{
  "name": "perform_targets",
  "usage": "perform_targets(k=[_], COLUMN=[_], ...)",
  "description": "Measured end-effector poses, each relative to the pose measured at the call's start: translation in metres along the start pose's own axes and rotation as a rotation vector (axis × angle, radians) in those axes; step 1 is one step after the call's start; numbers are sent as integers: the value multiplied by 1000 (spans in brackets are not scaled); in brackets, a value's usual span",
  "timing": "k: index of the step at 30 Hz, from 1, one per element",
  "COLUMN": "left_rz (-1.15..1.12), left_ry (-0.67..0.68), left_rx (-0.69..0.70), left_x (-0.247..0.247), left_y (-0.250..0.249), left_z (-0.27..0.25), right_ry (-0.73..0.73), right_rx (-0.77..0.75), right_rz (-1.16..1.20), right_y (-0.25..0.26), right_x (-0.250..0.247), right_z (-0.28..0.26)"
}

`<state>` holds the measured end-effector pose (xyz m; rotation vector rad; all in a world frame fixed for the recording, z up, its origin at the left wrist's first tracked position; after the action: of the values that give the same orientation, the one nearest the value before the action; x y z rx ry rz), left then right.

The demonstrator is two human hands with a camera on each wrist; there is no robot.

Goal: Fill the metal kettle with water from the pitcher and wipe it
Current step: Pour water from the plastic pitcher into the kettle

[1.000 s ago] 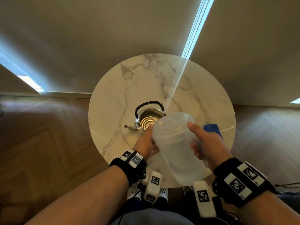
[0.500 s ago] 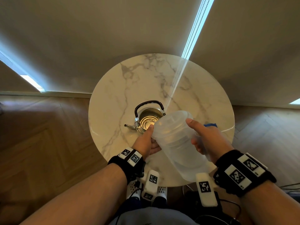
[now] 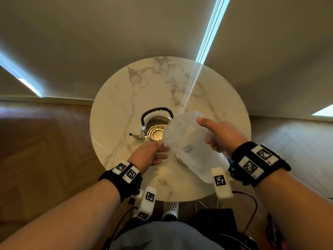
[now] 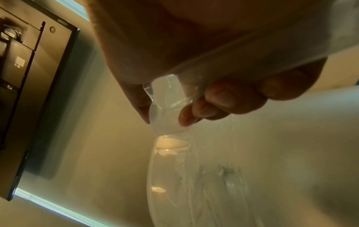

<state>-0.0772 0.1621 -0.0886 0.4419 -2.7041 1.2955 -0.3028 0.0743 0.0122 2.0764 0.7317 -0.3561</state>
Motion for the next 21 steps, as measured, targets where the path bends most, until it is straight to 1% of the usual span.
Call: perform_targets(k=[5,8,13,18,21], left_rz=[114,256,542,882,1070], left_ry=[-12,-21,-54,-69,-81], left_rx=[67,101,127,79,1], left_x=[-14,-30,-72,-120,-146], left_y=[6,16,41,83,115], left_z=[-2,-3,-11,-31,-48], right_ry=[20,45,85,116,125], right_rx=[-46,-75,-82,-89,-103], right_rz=[-88,-116,-130,-148,-158], right_y=[10,16,21,25,27], right_x=[-5,-6,-7,-6,-9], right_z=[9,16,26,33,38])
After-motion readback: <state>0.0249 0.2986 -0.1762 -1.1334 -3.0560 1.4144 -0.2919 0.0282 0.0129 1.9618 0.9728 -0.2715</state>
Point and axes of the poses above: each hand's wrist, its own z-axis towards the middle knuckle, its own x-axis out of the palm, y = z × x, the point moved 10 cm from there along z, towards the middle knuckle, and after that the axes turned 7 degrees about -z, right-handed, at the moved point
